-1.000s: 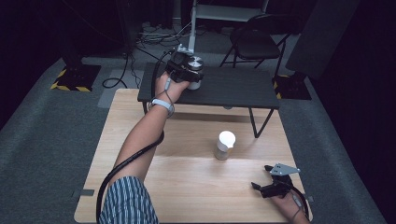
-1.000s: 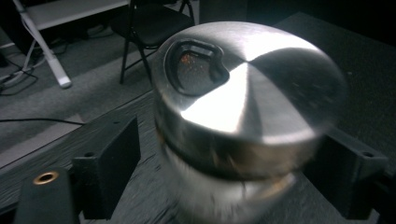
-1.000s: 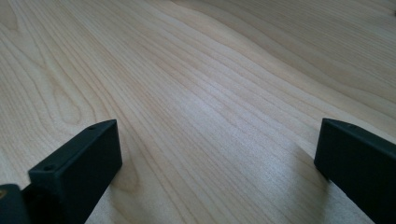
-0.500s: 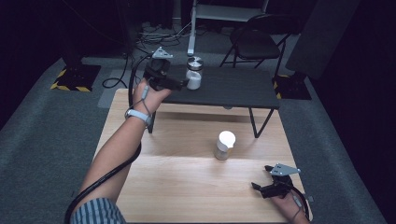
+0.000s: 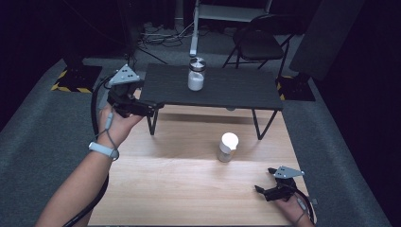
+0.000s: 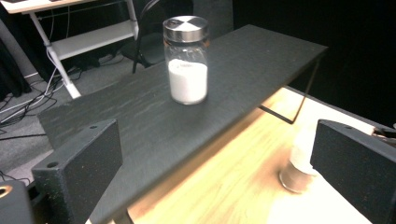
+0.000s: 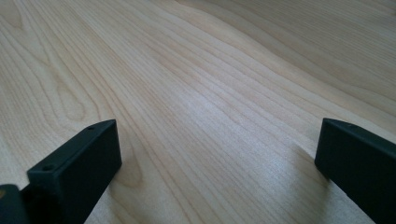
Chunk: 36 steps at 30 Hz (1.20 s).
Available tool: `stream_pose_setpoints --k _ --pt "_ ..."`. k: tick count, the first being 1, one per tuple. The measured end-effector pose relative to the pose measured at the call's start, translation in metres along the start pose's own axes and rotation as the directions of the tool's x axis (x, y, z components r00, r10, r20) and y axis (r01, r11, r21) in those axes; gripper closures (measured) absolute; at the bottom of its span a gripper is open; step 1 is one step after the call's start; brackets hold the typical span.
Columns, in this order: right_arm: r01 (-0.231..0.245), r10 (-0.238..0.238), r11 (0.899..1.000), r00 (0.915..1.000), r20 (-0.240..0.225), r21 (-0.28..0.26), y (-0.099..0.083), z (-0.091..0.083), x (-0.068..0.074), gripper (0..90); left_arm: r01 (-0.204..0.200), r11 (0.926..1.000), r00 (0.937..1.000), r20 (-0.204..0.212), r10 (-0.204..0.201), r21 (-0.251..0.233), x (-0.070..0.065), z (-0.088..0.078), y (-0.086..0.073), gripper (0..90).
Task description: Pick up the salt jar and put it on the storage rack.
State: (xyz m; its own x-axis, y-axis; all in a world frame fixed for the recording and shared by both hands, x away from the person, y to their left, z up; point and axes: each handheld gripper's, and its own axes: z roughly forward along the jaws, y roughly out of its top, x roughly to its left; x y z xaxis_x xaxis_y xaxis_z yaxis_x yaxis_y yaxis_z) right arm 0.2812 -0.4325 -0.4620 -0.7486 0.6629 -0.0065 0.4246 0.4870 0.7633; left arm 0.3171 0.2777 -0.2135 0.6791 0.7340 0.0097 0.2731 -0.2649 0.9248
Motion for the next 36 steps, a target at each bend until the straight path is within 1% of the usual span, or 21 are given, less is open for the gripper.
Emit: stream_pose_setpoints --k 2,3,6,8,9,10,11,12,14,15,16,19,21,22,24,25,26,29,32,33,36 --pt "0.002 -0.002 1.000 1.0000 -0.001 0.000 0.000 0.000 0.000 0.0 0.007 1.0000 1.0000 0.003 -0.007 0.001 -0.004 -0.008 -0.009 1.9" --pt "0.002 -0.002 1.000 1.0000 -0.001 0.000 0.000 0.000 0.000 0.0 0.007 1.0000 1.0000 0.003 -0.007 0.001 -0.004 -0.008 -0.009 1.9" --pt "0.002 -0.002 1.000 1.0000 0.000 0.000 0.000 0.000 0.000 0.0 0.011 0.9999 0.9999 -0.003 -0.011 0.006 -0.010 -0.019 -0.029 2.0" --pt "0.002 -0.002 1.000 1.0000 0.000 0.000 0.000 0.000 0.000 0.0 0.015 0.9998 0.9998 -0.015 -0.015 0.011 -0.013 -0.022 -0.041 2.0" --pt "0.002 -0.002 1.000 1.0000 0.000 0.000 0.000 0.000 0.000 0.0 0.015 0.9998 0.9998 -0.015 -0.015 0.011 -0.013 -0.022 -0.041 2.0" --pt "0.002 -0.002 1.000 1.0000 -0.001 0.000 0.000 0.000 0.000 0.0 0.023 0.9997 0.9995 -0.021 -0.023 0.012 -0.015 -0.023 -0.052 2.0" --pt "0.002 -0.002 1.000 1.0000 -0.001 0.000 0.000 0.000 0.000 0.0 0.023 0.9997 0.9995 -0.021 -0.023 0.012 -0.015 -0.023 -0.052 2.0" --pt "0.002 -0.002 1.000 1.0000 -0.001 0.000 0.000 0.000 0.000 0.0 0.050 0.9987 0.9987 -0.013 -0.049 0.013 -0.014 -0.022 -0.066 2.0" --pt "0.004 -0.004 1.000 1.0000 -0.003 0.000 0.000 0.000 0.000 0.0 0.065 0.9977 0.9979 -0.008 -0.065 0.021 -0.014 -0.018 -0.079 2.0" --pt "0.004 -0.004 1.000 1.0000 -0.003 0.000 0.000 0.000 0.000 0.0 0.065 0.9977 0.9979 -0.008 -0.065 0.021 -0.014 -0.018 -0.079 2.1" --pt "0.002 -0.002 1.000 1.0000 -0.004 0.001 0.001 0.000 -0.001 0.1 0.064 0.9975 0.9979 -0.011 -0.064 0.030 -0.016 -0.016 -0.089 2.5" --pt "0.003 -0.003 1.000 1.0000 -0.006 0.001 0.001 0.001 -0.001 0.1 0.050 0.9972 0.9986 -0.021 -0.049 0.056 -0.025 -0.011 -0.106 2.7" --pt "0.005 -0.005 1.000 1.0000 -0.008 0.002 0.001 0.001 -0.002 0.1 0.038 0.9960 0.9991 -0.024 -0.036 0.081 -0.031 -0.008 -0.117 2.9" --pt "0.005 -0.005 1.000 0.9999 -0.009 0.002 0.001 0.001 -0.002 0.1 0.038 0.9960 0.9991 -0.024 -0.036 0.081 -0.031 -0.008 -0.117 2.9" --pt "0.006 -0.006 1.000 0.9999 -0.010 0.002 0.001 0.001 -0.002 0.1 0.032 0.9927 0.9994 -0.020 -0.030 0.116 -0.037 -0.002 -0.134 2.9" --pt "0.006 -0.006 1.000 0.9999 -0.010 0.002 0.001 0.001 -0.002 0.1 0.030 0.9915 0.9995 -0.015 -0.028 0.126 -0.038 0.000 -0.140 2.9" --pt "0.006 -0.006 1.000 0.9999 -0.010 0.002 0.001 0.001 -0.002 0.1 0.030 0.9915 0.9995 -0.015 -0.028 0.126 -0.038 0.000 -0.140 2.8" --pt "0.006 -0.006 1.000 0.9999 -0.009 0.002 0.001 0.001 -0.002 0.1 0.034 0.9852 0.9994 0.000 -0.035 0.168 -0.039 0.013 -0.163 2.8" --pt "0.005 -0.004 1.000 1.0000 -0.008 0.001 0.001 0.001 -0.002 0.1 0.050 0.9780 0.9987 0.001 -0.051 0.203 -0.039 0.023 -0.179 2.7" --pt "0.005 -0.004 1.000 1.0000 -0.008 0.001 0.001 0.001 -0.002 0.1 0.050 0.9780 0.9987 0.001 -0.051 0.203 -0.039 0.023 -0.179 2.7" --pt "0.004 -0.004 1.000 1.0000 -0.008 0.001 0.001 0.000 -0.001 0.1 0.056 0.9736 0.9983 0.003 -0.058 0.221 -0.040 0.028 -0.190 3.2"
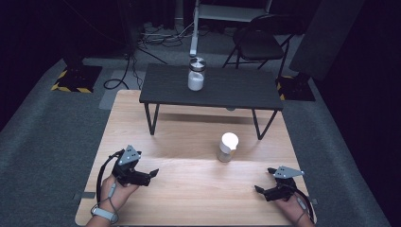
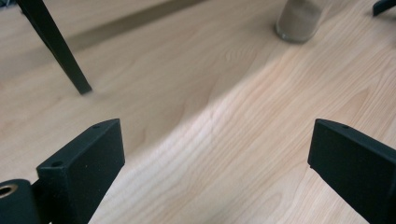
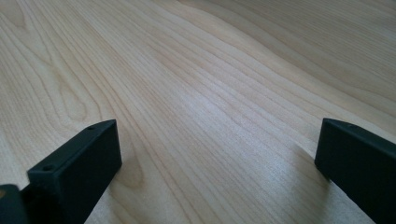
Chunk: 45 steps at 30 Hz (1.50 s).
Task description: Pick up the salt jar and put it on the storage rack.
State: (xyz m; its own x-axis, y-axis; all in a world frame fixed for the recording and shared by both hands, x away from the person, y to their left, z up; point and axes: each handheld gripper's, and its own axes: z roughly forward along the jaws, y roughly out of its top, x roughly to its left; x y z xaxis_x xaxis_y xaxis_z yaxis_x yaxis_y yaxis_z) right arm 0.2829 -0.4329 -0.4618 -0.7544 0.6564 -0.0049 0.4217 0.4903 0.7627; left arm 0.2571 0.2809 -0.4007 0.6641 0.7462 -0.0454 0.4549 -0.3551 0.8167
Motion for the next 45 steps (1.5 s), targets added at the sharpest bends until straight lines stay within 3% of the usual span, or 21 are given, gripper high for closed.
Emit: stream_pose_setpoints --k 2,6,7,14,18,23,33,37,45 --pt "0.000 0.000 1.000 1.0000 0.000 0.000 0.000 0.000 0.000 0.1 -0.009 0.9998 1.0000 0.004 0.009 0.019 -0.002 0.006 -0.008 3.3" --pt "0.003 -0.003 1.000 1.0000 -0.003 0.000 0.000 0.000 -0.001 0.1 0.010 0.9993 0.9997 0.020 -0.011 0.036 0.001 0.013 -0.015 3.4" --pt "0.003 -0.003 1.000 1.0000 -0.003 0.000 0.000 0.000 -0.001 0.1 0.011 0.9974 0.9996 0.025 -0.013 0.071 0.003 0.019 -0.016 3.4" --pt "0.003 -0.003 1.000 1.0000 -0.003 0.001 0.000 0.000 -0.001 0.1 -0.022 0.9942 0.9997 -0.011 0.023 0.105 -0.005 0.028 -0.023 3.6" --pt "0.006 -0.006 1.000 1.0000 -0.007 0.001 0.000 0.000 -0.001 0.1 -0.026 0.9938 0.9986 -0.043 0.031 0.108 -0.014 0.033 -0.032 3.6" --pt "0.011 -0.011 1.000 0.9999 -0.013 0.001 0.000 0.000 -0.002 0.1 -0.013 0.9898 0.9988 -0.044 0.020 0.142 -0.014 0.041 -0.035 3.6" --pt "0.015 -0.015 1.000 0.9997 -0.019 0.001 0.000 0.000 -0.003 0.2 -0.021 0.9964 0.9988 -0.043 0.024 0.082 -0.008 0.042 -0.051 0.2" --pt "0.016 -0.016 1.000 0.9997 -0.020 0.001 0.000 0.000 -0.004 0.1 -0.037 0.9976 0.9990 -0.024 0.039 0.058 -0.006 0.044 -0.056 0.0" --pt "0.017 -0.017 1.000 0.9996 -0.022 0.001 0.000 0.000 -0.004 0.1 -0.044 0.9978 0.9988 -0.019 0.045 0.049 -0.005 0.045 -0.057 0.0"
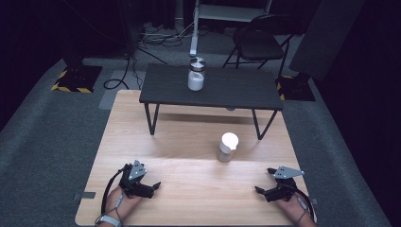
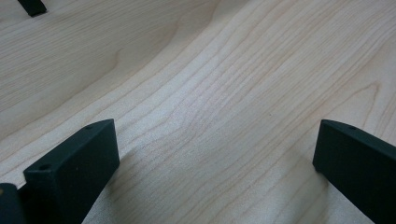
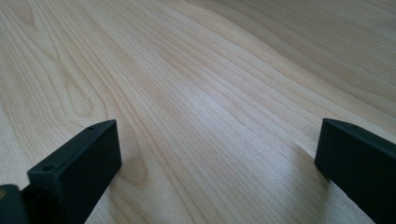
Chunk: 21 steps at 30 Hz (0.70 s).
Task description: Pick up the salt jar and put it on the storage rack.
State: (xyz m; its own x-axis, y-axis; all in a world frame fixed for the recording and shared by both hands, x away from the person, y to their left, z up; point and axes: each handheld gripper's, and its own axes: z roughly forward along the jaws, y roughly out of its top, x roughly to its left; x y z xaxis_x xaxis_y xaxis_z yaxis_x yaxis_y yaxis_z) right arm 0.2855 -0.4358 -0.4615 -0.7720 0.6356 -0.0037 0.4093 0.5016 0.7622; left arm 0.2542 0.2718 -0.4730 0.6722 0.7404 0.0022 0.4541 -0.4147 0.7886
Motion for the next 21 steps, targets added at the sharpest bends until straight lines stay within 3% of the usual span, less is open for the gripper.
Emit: stream_pose_setpoints --k 21 --pt "0.003 -0.003 1.000 1.0000 -0.004 0.000 0.0003 0.0003 -0.0012 0.1 -0.001 0.9999 1.0000 0.001 0.001 -0.011 -0.0003 0.0011 -0.0019 0.0"
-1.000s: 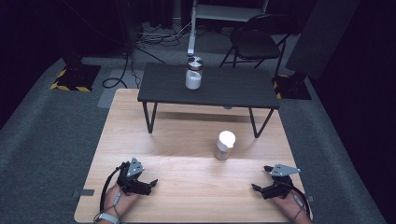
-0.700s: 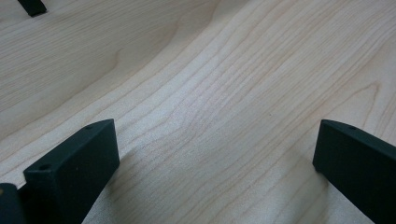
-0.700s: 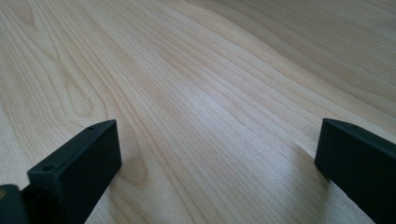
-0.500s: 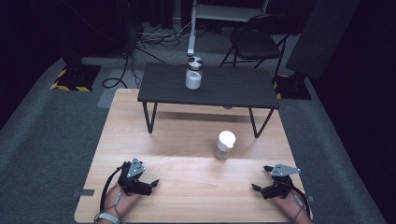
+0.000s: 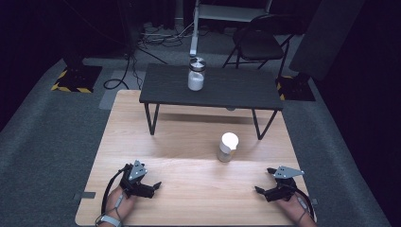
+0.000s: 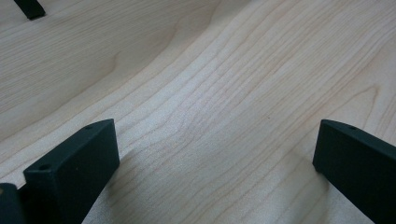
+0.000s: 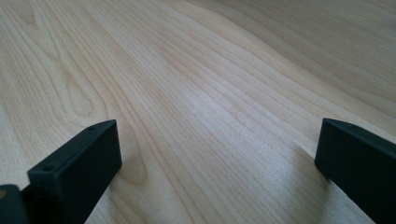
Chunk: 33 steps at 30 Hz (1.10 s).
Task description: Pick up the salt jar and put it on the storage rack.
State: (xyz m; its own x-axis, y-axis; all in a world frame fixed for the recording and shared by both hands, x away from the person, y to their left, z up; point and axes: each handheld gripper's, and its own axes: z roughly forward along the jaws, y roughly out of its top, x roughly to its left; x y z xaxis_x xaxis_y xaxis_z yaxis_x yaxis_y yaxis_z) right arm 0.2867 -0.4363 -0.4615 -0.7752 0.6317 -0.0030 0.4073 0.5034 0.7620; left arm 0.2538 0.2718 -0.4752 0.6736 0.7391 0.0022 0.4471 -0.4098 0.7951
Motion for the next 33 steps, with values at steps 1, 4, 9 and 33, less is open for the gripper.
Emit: stream_pose_setpoints --k 1,4,9,33 --pt "0.000 0.000 1.000 1.0000 0.000 0.000 0.0000 0.0000 0.0000 0.1 0.000 1.0000 1.0000 0.000 0.000 0.000 0.0000 0.0000 -0.0001 0.0" --pt "0.000 0.000 1.000 1.0000 0.000 0.000 -0.0001 0.0000 0.0000 0.1 0.000 1.0000 1.0000 0.000 0.000 0.000 0.0001 0.0000 0.0000 0.0" --pt "0.000 0.000 1.000 1.0000 0.001 0.000 0.0000 0.0000 0.0001 0.1 0.000 1.0000 1.0000 0.000 0.000 0.000 0.0000 0.0000 -0.0001 0.0" --pt "-0.006 0.006 1.000 0.9999 0.010 0.000 0.0007 0.0008 0.0006 0.2 -0.001 1.0000 1.0000 0.001 0.001 -0.001 0.0002 0.0003 0.0001 0.0"
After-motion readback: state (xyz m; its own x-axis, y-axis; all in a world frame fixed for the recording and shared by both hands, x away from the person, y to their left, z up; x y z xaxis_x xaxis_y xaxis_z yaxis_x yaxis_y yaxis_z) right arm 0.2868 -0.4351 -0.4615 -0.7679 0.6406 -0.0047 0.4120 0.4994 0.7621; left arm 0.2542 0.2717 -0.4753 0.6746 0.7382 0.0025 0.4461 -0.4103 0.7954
